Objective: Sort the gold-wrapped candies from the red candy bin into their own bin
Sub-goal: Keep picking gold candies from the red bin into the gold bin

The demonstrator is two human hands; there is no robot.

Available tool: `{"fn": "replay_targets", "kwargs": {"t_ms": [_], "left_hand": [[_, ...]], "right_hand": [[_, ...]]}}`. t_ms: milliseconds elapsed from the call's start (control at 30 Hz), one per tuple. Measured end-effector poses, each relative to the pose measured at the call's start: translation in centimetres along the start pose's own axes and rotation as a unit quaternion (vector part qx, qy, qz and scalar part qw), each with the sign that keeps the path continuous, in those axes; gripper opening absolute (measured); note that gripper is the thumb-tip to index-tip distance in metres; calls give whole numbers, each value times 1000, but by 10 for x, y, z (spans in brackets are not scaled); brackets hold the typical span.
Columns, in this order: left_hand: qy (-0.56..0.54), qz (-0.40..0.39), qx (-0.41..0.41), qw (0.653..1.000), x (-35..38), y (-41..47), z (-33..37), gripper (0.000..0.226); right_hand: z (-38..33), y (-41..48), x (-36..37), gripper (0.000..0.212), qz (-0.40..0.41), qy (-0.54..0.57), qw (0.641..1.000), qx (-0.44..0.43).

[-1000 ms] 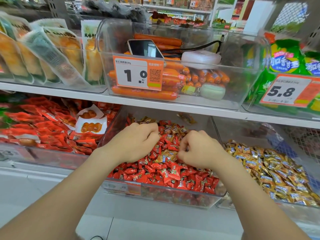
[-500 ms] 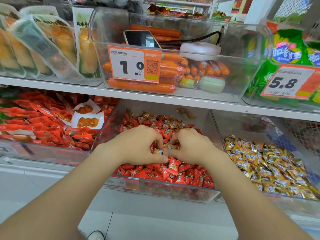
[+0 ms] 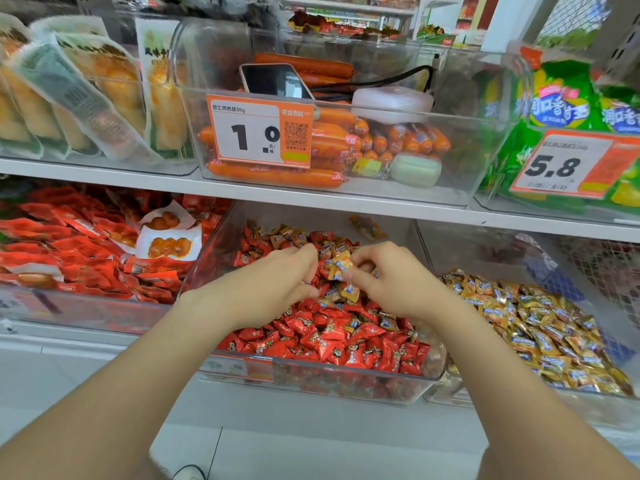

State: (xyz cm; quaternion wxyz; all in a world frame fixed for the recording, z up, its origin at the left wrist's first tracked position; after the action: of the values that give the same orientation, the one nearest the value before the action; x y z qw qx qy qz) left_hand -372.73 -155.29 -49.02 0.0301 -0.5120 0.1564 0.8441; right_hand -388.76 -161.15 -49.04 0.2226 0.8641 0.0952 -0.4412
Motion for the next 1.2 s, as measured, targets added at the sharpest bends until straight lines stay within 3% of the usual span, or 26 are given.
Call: {"fn": "replay_targets", "kwargs": {"t_ms": [100,233,300,433,533,767,933,1067,1200], "left_hand": [[7,25,17,1000,-2,6,4,13],[102,77,36,991,0,21,11,17],[144,56,53,986,10,29,13,7],[199,-49,39,978,36,42,1,51],[225,-90,32,970,47,49,1,64],[220,-64,65,971,48,48,6,31],[211,-59,68,973,47,41,2,28],[242,-55,90,964,53,35,5,29],[231,-45,101,967,56,36,10,31]], "right_hand": [[4,-3,-12,32,27,21,999,19],[8,-6,-17,32,51,23,997,44],[9,-7,-24,34,79,14,996,50],[14,-11,-32,34,95,9,993,75],[18,-15,-32,34,91,1,992,90],[16,-17,-36,33,90,-4,991,97],[9,-22,-36,17,90,-14,993,81],[3,-27,-36,23,91,-30,994,53],[3,-28,-19,22,61,-117,991,23]]}}
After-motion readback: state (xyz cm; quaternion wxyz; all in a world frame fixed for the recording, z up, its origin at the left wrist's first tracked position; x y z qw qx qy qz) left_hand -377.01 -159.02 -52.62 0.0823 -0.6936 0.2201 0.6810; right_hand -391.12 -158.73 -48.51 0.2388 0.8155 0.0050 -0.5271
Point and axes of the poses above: each hand's wrist, its own y-axis towards the middle knuckle, its own x-axis out of the palm, z = x × y, the point moved 8 cm from there along y, towards the middle knuckle, and after that the axes turned 15 degrees about z, right-handed, at the moved point
